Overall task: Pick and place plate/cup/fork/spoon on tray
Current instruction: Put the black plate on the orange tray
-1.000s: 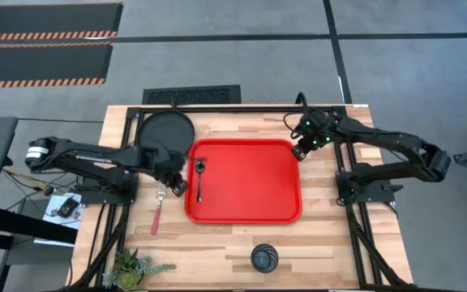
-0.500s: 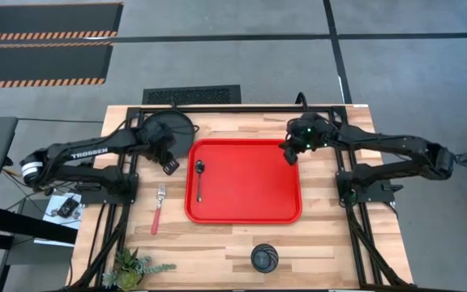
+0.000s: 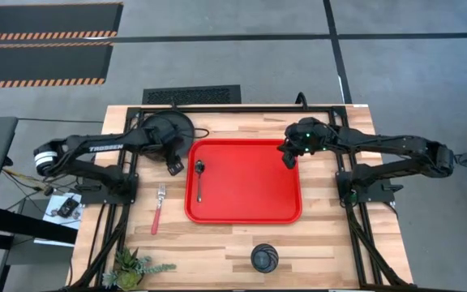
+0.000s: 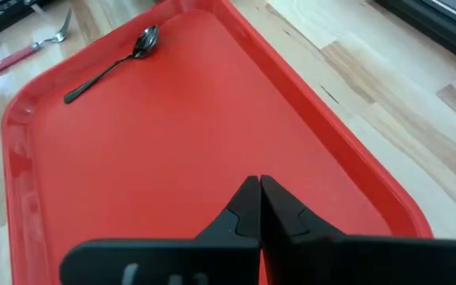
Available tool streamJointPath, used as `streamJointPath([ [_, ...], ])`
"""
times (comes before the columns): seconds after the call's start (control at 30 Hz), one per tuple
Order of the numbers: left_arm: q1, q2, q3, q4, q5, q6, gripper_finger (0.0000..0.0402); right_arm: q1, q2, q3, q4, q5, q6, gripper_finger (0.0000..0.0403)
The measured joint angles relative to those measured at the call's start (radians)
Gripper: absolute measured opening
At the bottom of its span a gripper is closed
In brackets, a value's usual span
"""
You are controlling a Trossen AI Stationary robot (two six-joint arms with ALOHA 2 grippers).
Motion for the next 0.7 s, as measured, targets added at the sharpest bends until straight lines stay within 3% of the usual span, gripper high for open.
streamJointPath([
  [0.33, 0.0, 0.128, 0.0, 0.058, -0.048, 0.033, 0.0143, -0.001, 0.0, 0.0, -0.001, 0.001, 0.0, 0.0014],
  [0.6, 0.002, 0.155, 0.0, 0.056, -0.096, 0.079, 0.0023, -0.001, 0.0, 0.0, -0.001, 0.003, -0.001, 0.0012],
  [0.7, 0.01, 0.139, 0.0, 0.059, -0.12, 0.082, 0.001, -0.001, 0.0, 0.0, -0.001, 0.003, -0.002, 0.0013],
])
